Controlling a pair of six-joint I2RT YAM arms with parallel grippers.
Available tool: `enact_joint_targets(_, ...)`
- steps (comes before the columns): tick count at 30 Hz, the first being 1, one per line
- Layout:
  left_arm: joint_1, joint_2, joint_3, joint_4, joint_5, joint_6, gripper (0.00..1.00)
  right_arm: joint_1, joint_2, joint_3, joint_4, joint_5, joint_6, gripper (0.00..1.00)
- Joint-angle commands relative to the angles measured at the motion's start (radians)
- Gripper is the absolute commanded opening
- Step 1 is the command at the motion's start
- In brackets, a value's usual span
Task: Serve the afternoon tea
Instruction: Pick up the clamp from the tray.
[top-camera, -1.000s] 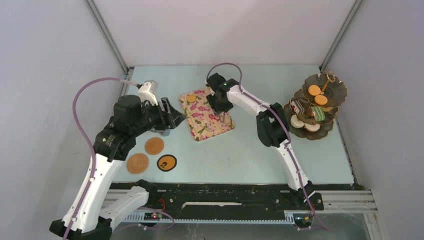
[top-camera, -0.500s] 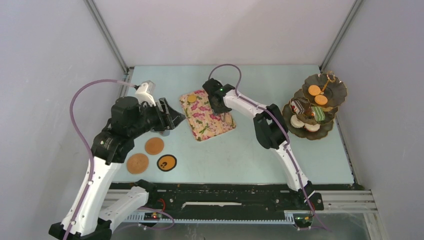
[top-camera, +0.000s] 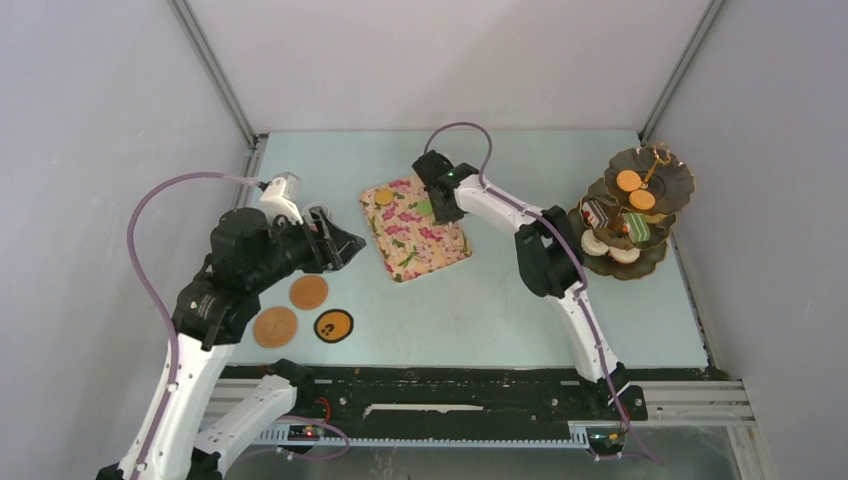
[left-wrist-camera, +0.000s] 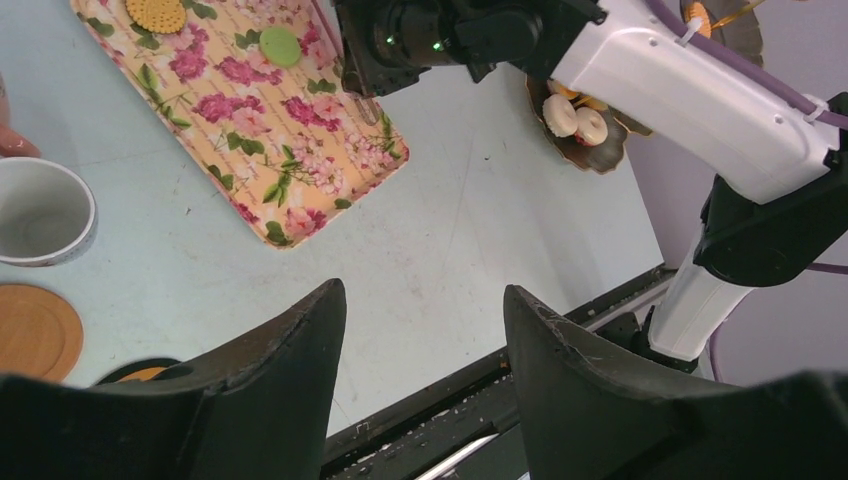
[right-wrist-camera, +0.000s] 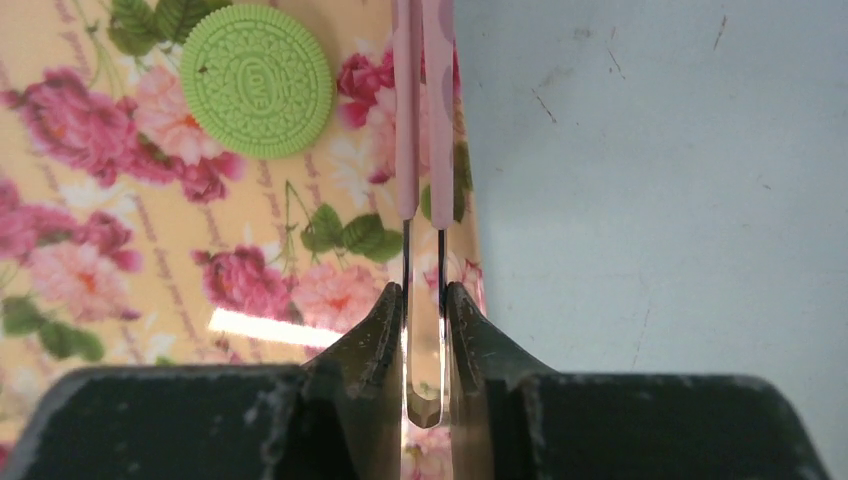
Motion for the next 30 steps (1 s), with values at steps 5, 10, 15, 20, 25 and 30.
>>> enact_joint_targets(5, 0.009, -0.038, -0.034, 0.034, 0.02, -0.037, 0.66, -0.056, -0.231, -0.134, 0.088, -0.261, -0.013, 0.17)
enact_joint_targets(10, 0.008, -0.037, -0.032, 0.029, 0.027, -0.036, 0.66, -0.061, -0.222, -0.161, 0.154, -0.347, -0.052, 0.22)
enact_joint_targets(15, 0.009, -0.038, -0.028, 0.018, 0.026, -0.032, 0.66, -0.058, -0.181, -0.119, 0.152, -0.373, -0.086, 0.23)
enact_joint_targets(20, 0.009, -0.042, -0.033, 0.017, 0.025, -0.03, 0.66, -0.046, -0.175, -0.162, 0.175, -0.353, -0.118, 0.25)
enact_joint_targets(25, 0.009, -0.038, -0.028, 0.006, 0.022, -0.018, 0.66, -0.024, -0.167, -0.191, 0.166, -0.288, -0.132, 0.27)
enact_joint_targets(30, 0.008, -0.038, -0.028, -0.006, 0.023, -0.009, 0.66, -0.015, -0.215, -0.314, 0.276, -0.284, -0.119, 0.32)
